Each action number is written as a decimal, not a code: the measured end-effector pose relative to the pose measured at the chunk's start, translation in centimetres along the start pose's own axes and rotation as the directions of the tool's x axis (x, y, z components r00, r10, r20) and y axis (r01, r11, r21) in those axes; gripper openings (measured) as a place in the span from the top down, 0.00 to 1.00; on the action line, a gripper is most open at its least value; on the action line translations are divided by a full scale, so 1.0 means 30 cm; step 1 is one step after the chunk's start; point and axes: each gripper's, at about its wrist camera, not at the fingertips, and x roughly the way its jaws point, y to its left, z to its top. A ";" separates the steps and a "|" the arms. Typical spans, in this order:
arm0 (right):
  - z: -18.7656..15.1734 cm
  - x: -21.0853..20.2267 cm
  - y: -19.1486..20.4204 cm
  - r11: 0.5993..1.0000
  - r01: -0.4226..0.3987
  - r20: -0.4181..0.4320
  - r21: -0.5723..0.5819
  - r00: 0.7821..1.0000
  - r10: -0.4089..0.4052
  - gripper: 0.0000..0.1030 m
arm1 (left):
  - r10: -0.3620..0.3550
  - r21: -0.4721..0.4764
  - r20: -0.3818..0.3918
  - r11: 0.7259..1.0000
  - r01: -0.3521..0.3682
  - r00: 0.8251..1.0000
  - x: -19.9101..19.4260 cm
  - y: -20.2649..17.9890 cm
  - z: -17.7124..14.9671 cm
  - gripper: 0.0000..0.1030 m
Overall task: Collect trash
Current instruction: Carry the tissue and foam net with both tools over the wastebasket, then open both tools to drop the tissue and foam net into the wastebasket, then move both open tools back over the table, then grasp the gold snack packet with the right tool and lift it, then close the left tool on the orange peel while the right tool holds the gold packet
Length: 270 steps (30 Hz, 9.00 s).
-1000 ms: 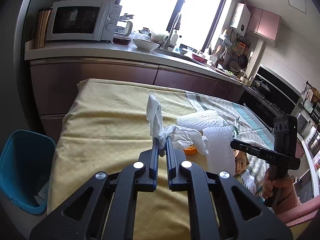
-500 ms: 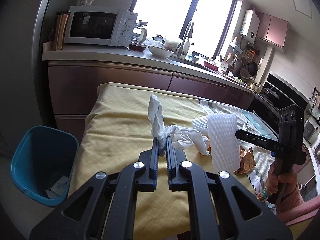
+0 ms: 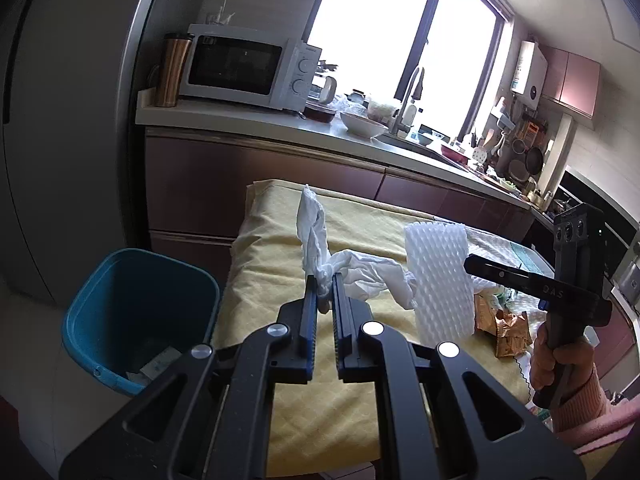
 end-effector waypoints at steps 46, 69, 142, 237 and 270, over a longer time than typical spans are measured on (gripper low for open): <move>0.140 0.590 0.303 0.987 -0.138 -0.191 -0.085 0.974 0.120 0.93 | 0.328 -0.184 -0.049 0.925 -0.332 0.943 -0.025 0.468 -0.026 0.93; 0.066 0.918 0.353 0.997 -0.058 -0.361 -0.044 0.932 0.039 0.92 | 0.401 -0.196 -0.200 0.878 -0.437 0.894 0.189 0.604 -0.107 0.93; -0.338 -0.446 -0.440 0.892 0.341 -0.045 0.295 0.938 -0.344 0.42 | -0.203 0.113 -0.348 0.960 0.256 0.915 0.582 -0.473 -0.137 0.54; -0.246 -0.185 -0.164 0.981 -0.069 -0.074 0.179 0.994 0.084 0.88 | -0.141 0.052 -0.237 0.986 0.158 0.961 0.312 -0.238 -0.126 0.84; -0.099 -0.055 -0.080 0.984 -0.154 -0.022 0.092 0.987 0.157 0.98 | -0.060 0.041 -0.127 0.997 0.066 0.990 0.183 -0.132 -0.063 0.84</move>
